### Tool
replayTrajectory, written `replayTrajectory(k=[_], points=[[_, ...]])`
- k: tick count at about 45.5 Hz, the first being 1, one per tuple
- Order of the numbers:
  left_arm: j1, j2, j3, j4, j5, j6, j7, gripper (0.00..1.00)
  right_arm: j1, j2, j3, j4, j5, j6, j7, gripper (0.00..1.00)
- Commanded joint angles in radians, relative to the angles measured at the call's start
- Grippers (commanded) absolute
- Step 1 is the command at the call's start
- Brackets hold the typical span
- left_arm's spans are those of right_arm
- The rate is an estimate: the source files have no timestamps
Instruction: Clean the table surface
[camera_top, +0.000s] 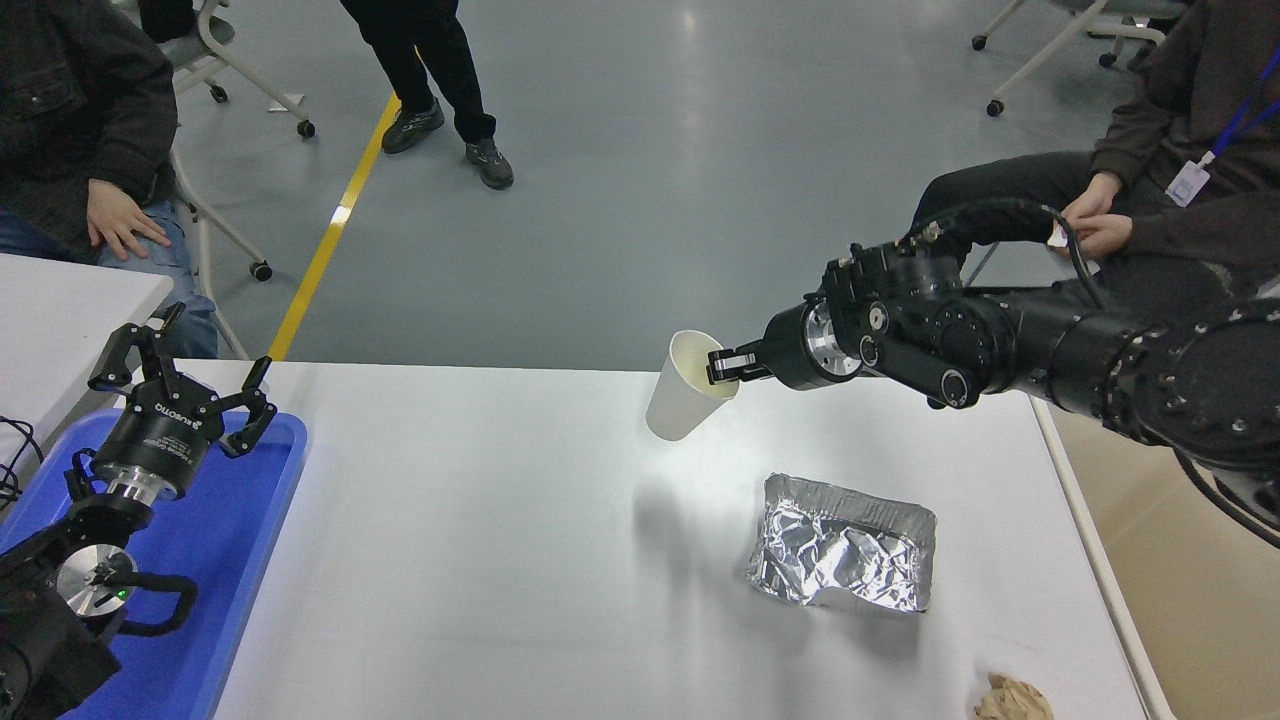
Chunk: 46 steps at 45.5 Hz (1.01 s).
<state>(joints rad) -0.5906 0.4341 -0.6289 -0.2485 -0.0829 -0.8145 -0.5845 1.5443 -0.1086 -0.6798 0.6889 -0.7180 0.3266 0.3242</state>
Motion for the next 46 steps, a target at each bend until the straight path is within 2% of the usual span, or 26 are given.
replayTrajectory(k=[1,17,25,37,46], points=[[0.0,0.0,0.0,0.0,0.0,0.0,0.0,1.0,0.112,-0.132,-0.014,0.147,-0.072,0.002,0.006,0.0],[0.0,0.0,0.0,0.0,0.0,0.0,0.0,1.0,0.249,-0.39,-0.01,0.38,-0.195,0.002,0.01,0.0],[0.0,0.0,0.0,0.0,0.0,0.0,0.0,1.0,0.258,-0.528,-0.009,0.436,-0.29,0.002,0.036,0.0],[0.0,0.0,0.0,0.0,-0.001,0.0,0.0,1.0,0.122,-0.704,-0.004,0.411,-0.363,-0.018,0.065,0.0],[0.0,0.0,0.0,0.0,0.0,0.0,0.0,1.0,0.034,-0.782,-0.007,0.333,-0.365,-0.07,0.105,0.0]])
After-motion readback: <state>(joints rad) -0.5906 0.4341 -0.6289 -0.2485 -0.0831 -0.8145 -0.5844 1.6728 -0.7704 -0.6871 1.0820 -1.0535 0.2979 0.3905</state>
